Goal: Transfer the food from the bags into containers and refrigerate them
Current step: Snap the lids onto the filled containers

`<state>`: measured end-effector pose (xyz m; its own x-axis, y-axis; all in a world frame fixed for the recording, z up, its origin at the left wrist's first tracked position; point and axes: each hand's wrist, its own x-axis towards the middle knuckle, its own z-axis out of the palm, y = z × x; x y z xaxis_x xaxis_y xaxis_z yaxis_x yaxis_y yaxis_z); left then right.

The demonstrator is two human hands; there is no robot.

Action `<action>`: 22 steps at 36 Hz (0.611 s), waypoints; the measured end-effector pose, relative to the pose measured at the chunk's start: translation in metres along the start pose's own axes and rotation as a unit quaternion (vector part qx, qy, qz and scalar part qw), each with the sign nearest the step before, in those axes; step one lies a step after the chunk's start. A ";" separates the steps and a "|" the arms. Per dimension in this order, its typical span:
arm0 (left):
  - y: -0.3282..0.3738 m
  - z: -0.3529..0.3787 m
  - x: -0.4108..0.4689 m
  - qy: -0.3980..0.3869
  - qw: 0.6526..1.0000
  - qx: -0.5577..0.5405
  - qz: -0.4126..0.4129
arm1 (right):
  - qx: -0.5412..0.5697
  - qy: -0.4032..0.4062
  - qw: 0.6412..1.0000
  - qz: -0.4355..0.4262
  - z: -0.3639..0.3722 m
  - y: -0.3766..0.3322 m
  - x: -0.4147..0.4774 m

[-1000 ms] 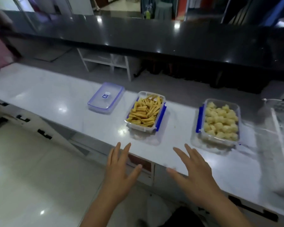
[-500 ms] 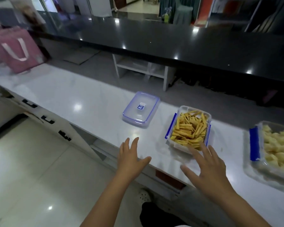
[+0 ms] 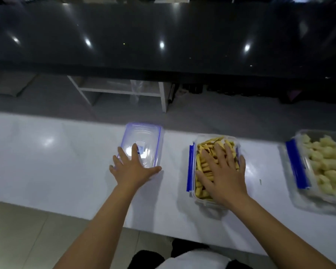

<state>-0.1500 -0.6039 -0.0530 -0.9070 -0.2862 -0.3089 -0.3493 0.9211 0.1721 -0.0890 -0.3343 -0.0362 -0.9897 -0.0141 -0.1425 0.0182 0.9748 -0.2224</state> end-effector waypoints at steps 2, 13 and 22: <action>0.001 0.001 0.003 -0.011 1.000 0.015 0.007 | 0.018 0.021 1.000 0.002 0.000 -0.002 0.000; -0.009 -0.004 0.015 0.002 0.997 0.006 0.077 | 0.113 0.099 0.989 0.008 0.003 -0.019 -0.040; -0.012 -0.032 0.006 0.015 0.986 -0.085 0.139 | 0.179 0.104 0.965 0.158 -0.003 -0.039 -0.065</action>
<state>-0.1584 -0.6252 -0.0271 -0.9791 -0.0385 -0.1996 -0.1174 0.9085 0.4011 -0.0259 -0.3708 -0.0153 -0.9328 0.3538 -0.0686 0.3356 0.7833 -0.5233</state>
